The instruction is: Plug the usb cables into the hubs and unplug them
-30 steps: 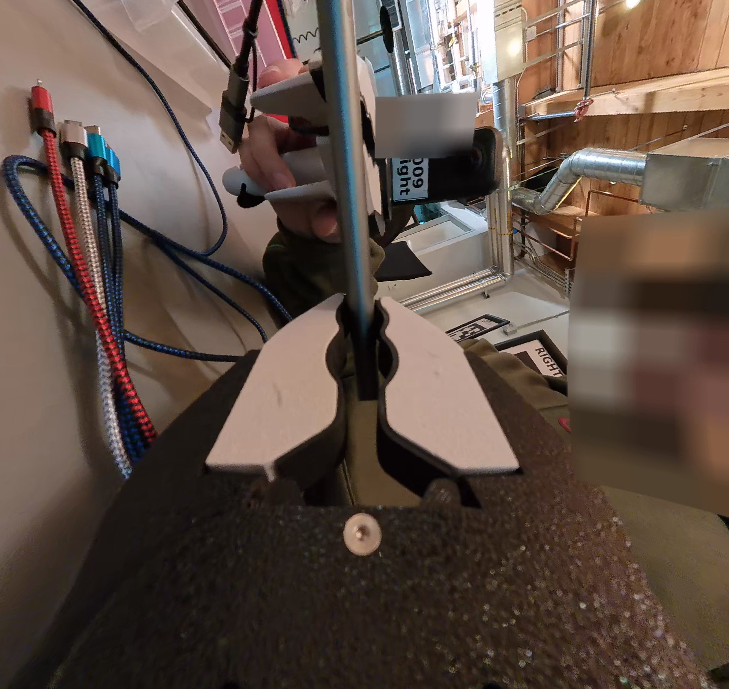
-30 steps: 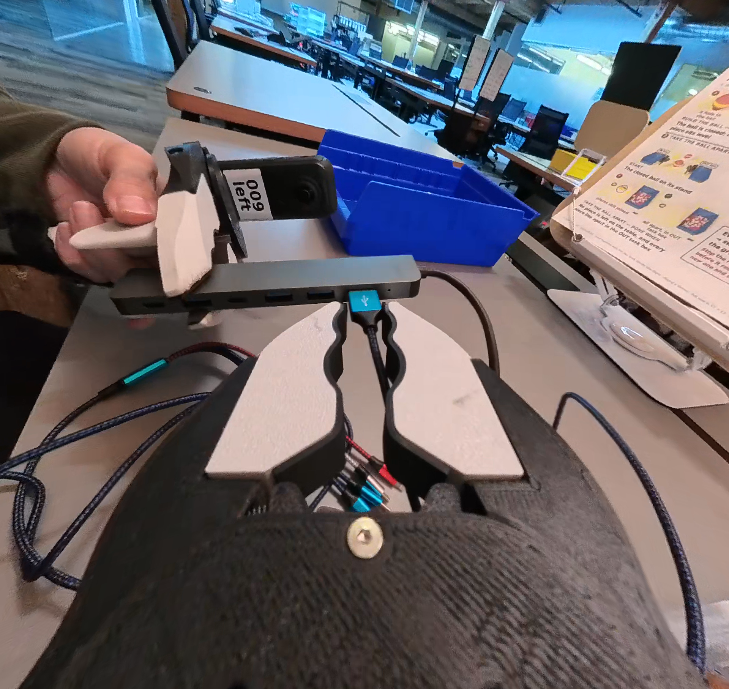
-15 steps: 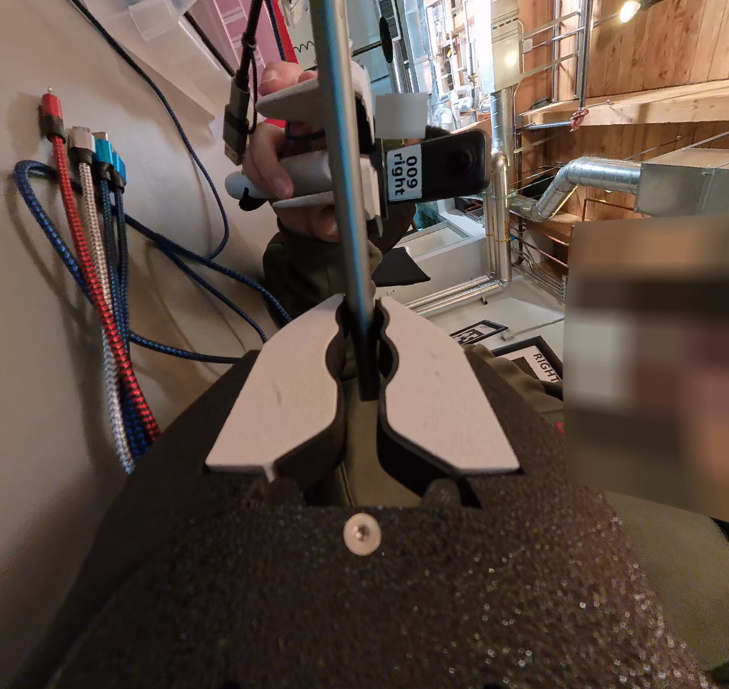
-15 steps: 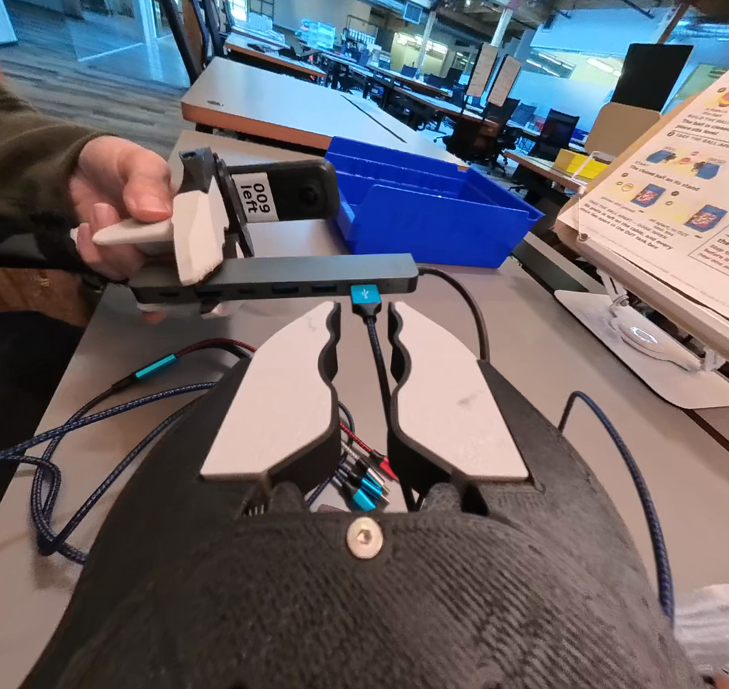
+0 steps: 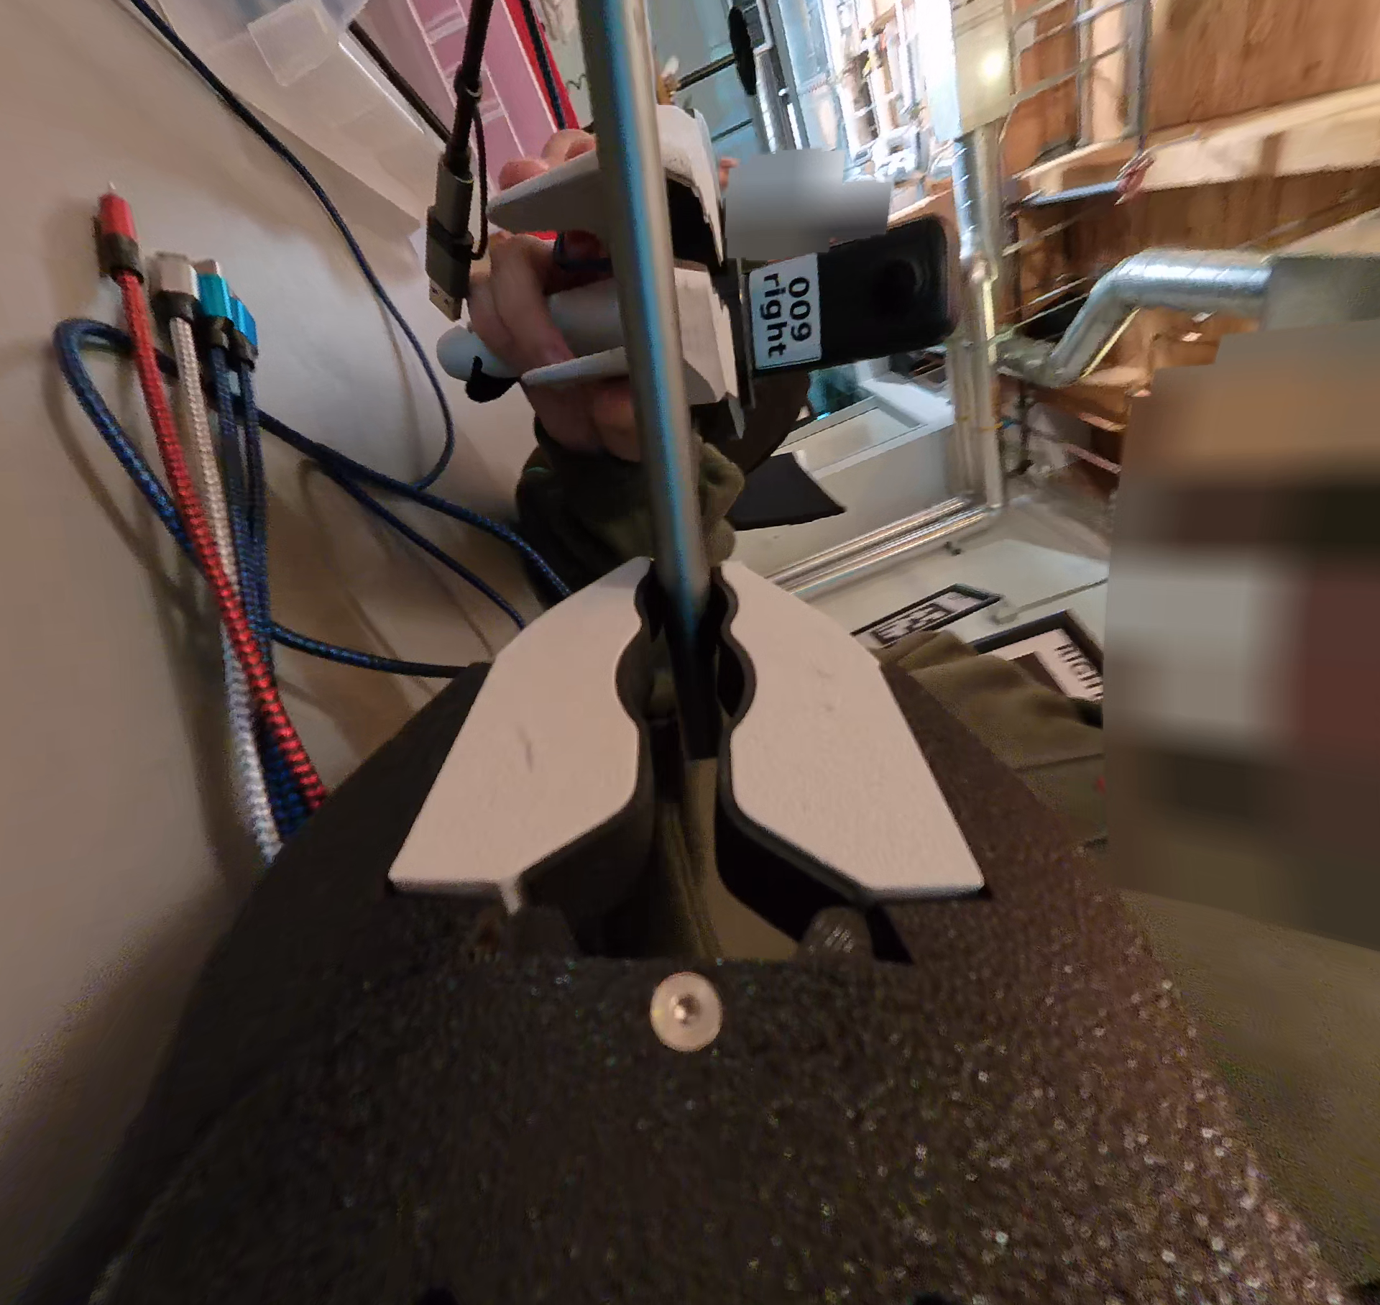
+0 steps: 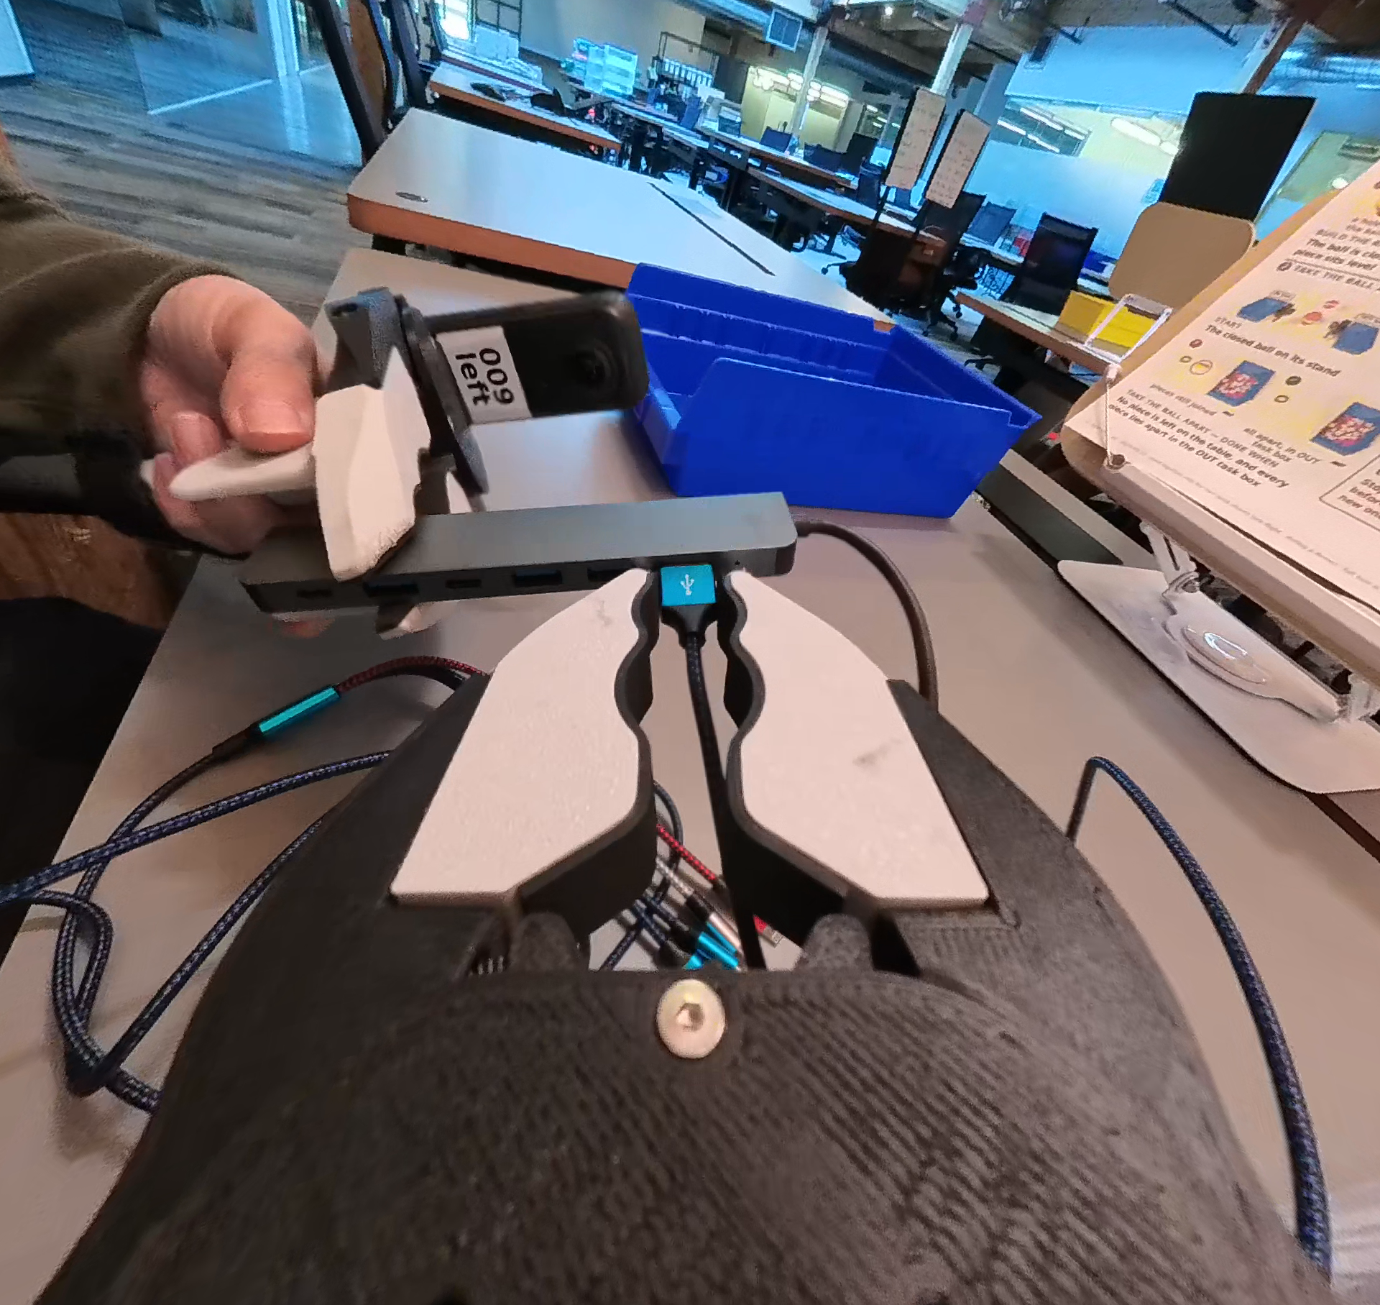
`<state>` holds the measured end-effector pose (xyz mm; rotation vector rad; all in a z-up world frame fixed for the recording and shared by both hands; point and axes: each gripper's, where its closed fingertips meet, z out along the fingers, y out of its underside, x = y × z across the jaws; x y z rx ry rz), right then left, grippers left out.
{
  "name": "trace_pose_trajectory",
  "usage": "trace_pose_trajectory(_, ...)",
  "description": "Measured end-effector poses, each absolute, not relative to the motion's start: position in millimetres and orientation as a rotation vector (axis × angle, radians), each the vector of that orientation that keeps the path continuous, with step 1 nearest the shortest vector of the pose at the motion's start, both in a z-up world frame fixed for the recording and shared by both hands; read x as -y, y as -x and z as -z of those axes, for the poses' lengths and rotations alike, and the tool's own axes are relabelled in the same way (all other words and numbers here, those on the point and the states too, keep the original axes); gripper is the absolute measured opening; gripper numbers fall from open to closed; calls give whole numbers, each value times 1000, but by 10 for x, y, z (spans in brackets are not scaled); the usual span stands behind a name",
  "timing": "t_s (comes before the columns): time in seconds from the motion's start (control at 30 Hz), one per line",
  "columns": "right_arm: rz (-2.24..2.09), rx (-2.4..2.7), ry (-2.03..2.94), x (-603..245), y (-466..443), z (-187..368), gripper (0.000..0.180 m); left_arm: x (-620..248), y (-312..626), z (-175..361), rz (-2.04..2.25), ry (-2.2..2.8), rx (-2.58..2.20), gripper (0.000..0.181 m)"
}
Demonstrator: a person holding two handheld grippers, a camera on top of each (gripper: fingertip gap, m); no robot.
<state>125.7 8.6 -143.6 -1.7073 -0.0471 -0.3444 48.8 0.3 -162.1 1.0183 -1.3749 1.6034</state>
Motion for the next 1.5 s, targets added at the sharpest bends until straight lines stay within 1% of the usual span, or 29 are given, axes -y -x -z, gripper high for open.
trace_pose_trajectory(0.13, 311, 58, 1724, -115, -1217, 1465, 14, -40, -572, 1597, -1645, -1048, 1441, 14)
trace_pose_trajectory(0.2, 355, 23, 1762, -138, -1267, 1507, 15, -67, -672, 1652, -1639, -1121, 1478, 12)
trace_pose_trajectory(0.27, 409, -43, 1806, -132, -1350, 1539, 15, -99, -769, 1725, -1671, -1193, 1603, 16)
trace_pose_trajectory(0.37, 454, -204, 1786, -72, -1496, 1480, 14, -197, -918, 1700, -1829, -1282, 1855, 25)
trace_pose_trajectory(0.4, 464, -257, 1778, -45, -1541, 1467, 14, -250, -970, 1685, -1903, -1309, 1993, 31)
trace_pose_trajectory(0.43, 468, -289, 1770, -28, -1567, 1456, 14, -316, -1027, 1674, -1966, -1358, 2140, 43)
trace_pose_trajectory(0.47, 466, -314, 1762, -16, -1582, 1445, 14, -385, -1080, 1671, -2012, -1417, 2291, 64)
trace_pose_trajectory(0.5, 461, -342, 1752, -4, -1596, 1433, 14, -446, -1116, 1672, -2037, -1462, 2448, 81)
trace_pose_trajectory(0.53, 455, -360, 1735, 0, -1600, 1409, 14, -476, -1126, 1663, -2059, -1463, 2592, 86)
trace_pose_trajectory(0.6, 442, -396, 1716, 0, -1601, 1384, 14, -468, -1124, 1628, -2114, -1426, 2778, 89)
trace_pose_trajectory(0.63, 461, -423, 1707, 14, -1620, 1374, 14, -454, -1128, 1607, -2145, -1438, 2798, 88)
trace_pose_trajectory(0.73, 475, -418, 1689, -10, -1592, 1349, 14, -417, -1153, 1557, -2239, -1512, 2726, 78)
trace_pose_trajectory(0.8, 483, -414, 1685, -31, -1572, 1344, 14, -402, -1189, 1562, -2259, -1546, 2692, 75)
trace_pose_trajectory(0.9, 447, -417, 1676, -80, -1528, 1347, 14, -396, -1233, 1556, -2298, -1557, 2706, 61)
trace_pose_trajectory(0.97, 451, -420, 1679, -94, -1525, 1362, 14, -398, -1245, 1537, -2349, -1547, 2718, 42)
trace_pose_trajectory(1.0, 453, -424, 1678, -95, -1526, 1366, 14, -405, -1251, 1530, -2370, -1550, 2724, 37)
trace_pose_trajectory(1.13, 435, -419, 1683, -106, -1521, 1385, 14, -418, -1254, 1501, -2446, -1508, 2781, 36)
trace_pose_trajectory(1.3, 404, -426, 1673, -121, -1517, 1391, 14, -431, -1245, 1424, -2489, -1418, 2979, 35)
trace_pose_trajectory(1.5, 343, -470, 1637, -145, -1532, 1412, 15, -451, -1257, 1403, -2434, -1504, 2938, 35)
